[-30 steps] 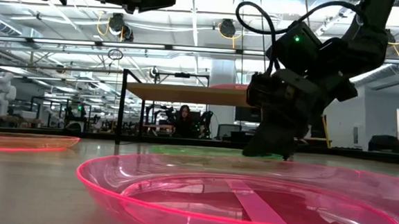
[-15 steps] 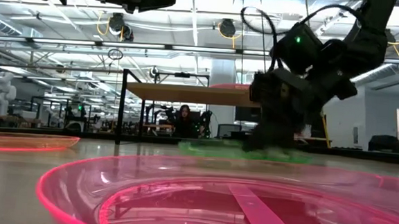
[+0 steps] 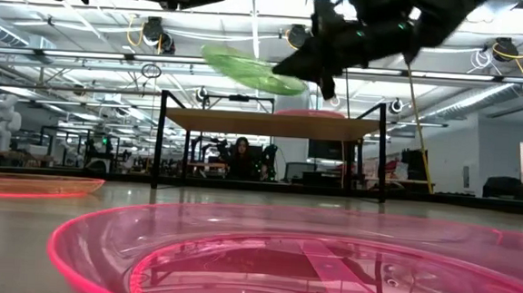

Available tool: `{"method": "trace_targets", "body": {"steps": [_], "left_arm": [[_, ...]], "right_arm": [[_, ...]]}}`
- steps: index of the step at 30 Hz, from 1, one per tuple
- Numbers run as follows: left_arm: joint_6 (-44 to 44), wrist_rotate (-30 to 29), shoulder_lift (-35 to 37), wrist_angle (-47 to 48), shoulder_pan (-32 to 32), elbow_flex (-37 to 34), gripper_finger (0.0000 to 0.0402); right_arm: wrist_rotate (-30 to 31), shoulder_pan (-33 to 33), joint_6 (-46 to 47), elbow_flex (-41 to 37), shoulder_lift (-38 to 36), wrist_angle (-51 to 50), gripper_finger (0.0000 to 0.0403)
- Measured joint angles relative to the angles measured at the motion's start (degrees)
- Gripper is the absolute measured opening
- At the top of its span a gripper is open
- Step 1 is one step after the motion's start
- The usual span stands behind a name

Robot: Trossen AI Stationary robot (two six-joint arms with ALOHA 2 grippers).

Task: Place and stack plates onto a shelf
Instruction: Put the green plate on the shelf

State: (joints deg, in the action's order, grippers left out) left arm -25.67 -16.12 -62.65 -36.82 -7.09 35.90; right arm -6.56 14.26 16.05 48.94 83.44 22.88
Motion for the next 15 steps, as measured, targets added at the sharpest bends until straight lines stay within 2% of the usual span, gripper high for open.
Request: {"method": "trace_targets", "body": {"steps": [3,6,12,15], "left_arm": [[-0.1,0.0,0.0,-1.5,0.0,0.0,0.0102],[-0.1,-0.5,0.0,-3.1,0.0,0.0,0.0102],[0.1,-0.5,0.0,-3.3,0.0,0.0,0.0102],[0.0,-0.5,0.0,-2.3,0.0,0.0,0.0102]], "right_arm": [[3.6,2.6,-3.9,5.6,1.7,-5.4,0.0000],[3.7,6.0,-5.2,9.5,4.5,-6.2,0.0000],[3.3,13.7,-5.7,15.6,10.3,-1.7,0.0000],[0.6,17.0,-2.8,18.5,14.0,0.9,0.0000]]}}
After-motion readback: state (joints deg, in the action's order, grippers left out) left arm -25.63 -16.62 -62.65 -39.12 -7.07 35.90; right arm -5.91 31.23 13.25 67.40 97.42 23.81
